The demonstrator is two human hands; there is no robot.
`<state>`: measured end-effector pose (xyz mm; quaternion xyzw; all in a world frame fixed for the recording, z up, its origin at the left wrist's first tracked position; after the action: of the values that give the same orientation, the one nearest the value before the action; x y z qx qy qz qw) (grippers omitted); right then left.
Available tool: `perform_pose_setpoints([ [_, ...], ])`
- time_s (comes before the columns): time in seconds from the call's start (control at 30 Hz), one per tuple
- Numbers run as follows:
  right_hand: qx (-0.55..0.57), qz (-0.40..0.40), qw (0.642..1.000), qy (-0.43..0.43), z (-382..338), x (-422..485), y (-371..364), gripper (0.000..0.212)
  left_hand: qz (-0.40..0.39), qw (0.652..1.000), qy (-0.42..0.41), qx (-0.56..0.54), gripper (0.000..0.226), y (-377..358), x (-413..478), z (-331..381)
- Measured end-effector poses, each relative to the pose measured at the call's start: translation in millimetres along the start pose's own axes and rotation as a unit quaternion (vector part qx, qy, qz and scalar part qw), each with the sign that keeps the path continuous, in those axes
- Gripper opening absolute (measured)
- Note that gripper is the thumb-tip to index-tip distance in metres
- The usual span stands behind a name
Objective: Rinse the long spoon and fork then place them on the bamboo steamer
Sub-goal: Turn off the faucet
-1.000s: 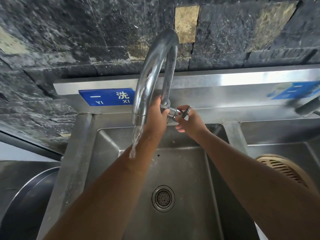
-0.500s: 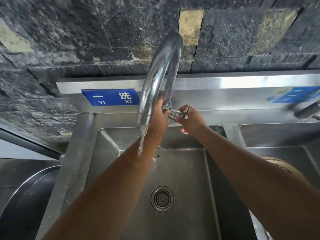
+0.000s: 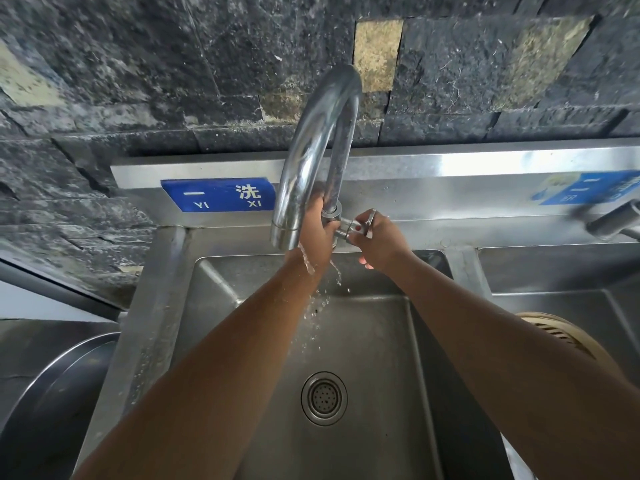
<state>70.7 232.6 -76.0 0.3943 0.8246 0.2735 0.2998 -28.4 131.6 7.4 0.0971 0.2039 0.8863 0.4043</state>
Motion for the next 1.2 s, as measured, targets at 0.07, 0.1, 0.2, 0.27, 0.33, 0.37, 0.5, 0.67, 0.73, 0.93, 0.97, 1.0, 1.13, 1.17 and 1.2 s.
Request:
perform_pose_setpoints([
  [0.07, 0.000, 0.000, 1.000, 0.000, -0.6, -0.6, -0.1, 0.016, -0.004, 1.000, 0.004, -0.008, 0.045, -0.4, 0.3, -1.3],
  [0.1, -0.001, -0.001, 1.000, 0.000, -1.0, -1.0, -0.3, 0.015, -0.005, 1.000, 0.005, -0.011, 0.046, -0.7, 0.3, -1.9],
  [0.2, -0.009, -0.001, 1.000, -0.002, -2.3, -2.3, -0.5, 0.015, -0.003, 1.000, -0.001, -0.005, 0.048, -0.7, 0.5, -2.6],
  [0.27, -0.010, -0.002, 1.000, -0.004, -3.1, -2.9, -0.8, 0.017, -0.001, 1.000, -0.003, -0.002, 0.048, -0.6, 0.9, -4.2],
  [0.33, -0.013, -0.003, 1.000, -0.005, -3.7, -3.4, -0.8, 0.019, 0.003, 1.000, -0.008, -0.007, 0.047, 0.5, 1.6, -4.9],
  [0.37, -0.013, -0.004, 1.000, -0.006, -3.8, -3.7, -1.0, 0.020, 0.005, 1.000, -0.008, -0.007, 0.048, 0.8, 1.8, -5.3],
  [0.5, -0.008, -0.003, 1.000, -0.007, -4.8, -5.1, -0.8, 0.016, 0.004, 1.000, -0.005, -0.011, 0.049, 0.1, 1.0, -4.5],
  [0.67, -0.010, -0.005, 1.000, -0.011, -4.1, -4.5, -0.8, 0.019, 0.008, 1.000, 0.002, -0.002, 0.051, 0.2, 2.4, -4.7],
  [0.73, -0.003, -0.006, 1.000, -0.012, -3.5, -3.8, -1.9, 0.017, 0.005, 1.000, 0.003, 0.008, 0.052, -0.3, 3.5, -5.2],
  [0.93, -0.035, 0.004, 0.999, -0.017, -6.8, -8.2, 1.1, 0.018, -0.014, 0.999, 0.006, 0.032, 0.045, 1.9, 6.4, -2.9],
  [0.97, -0.048, 0.004, 0.999, -0.020, -7.3, -10.4, 2.3, 0.018, -0.023, 0.999, 0.008, 0.040, 0.046, 0.8, 6.1, -3.7],
  [1.0, -0.055, 0.000, 0.998, -0.023, -7.9, -13.5, 3.4, 0.019, -0.031, 0.998, 0.013, 0.050, 0.050, -0.1, 5.4, -5.5],
  [1.13, -0.056, -0.012, 0.998, -0.020, -8.0, -32.5, 10.8, 0.035, -0.023, 0.996, 0.038, 0.079, 0.074, 1.2, -8.5, -16.5],
  [1.17, -0.057, -0.010, 0.998, -0.017, -6.1, -38.7, 15.3, 0.040, -0.017, 0.996, 0.041, 0.079, 0.074, 1.4, -13.7, -17.9],
  [1.2, -0.056, -0.006, 0.998, -0.015, -3.6, -45.3, 20.4, 0.044, -0.012, 0.996, 0.043, 0.078, 0.069, 0.9, -18.7, -19.0],
])
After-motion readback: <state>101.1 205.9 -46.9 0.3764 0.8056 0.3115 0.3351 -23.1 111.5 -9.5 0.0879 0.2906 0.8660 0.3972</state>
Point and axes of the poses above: each hand's wrist, its own x-axis towards the middle knuckle, its own y-axis out of the back of the hand, z = x × y, the point moved 9 cm from there along x, towards the middle knuckle, and after that the axes turned 12 degrees about -x, right-handed, at the moved point
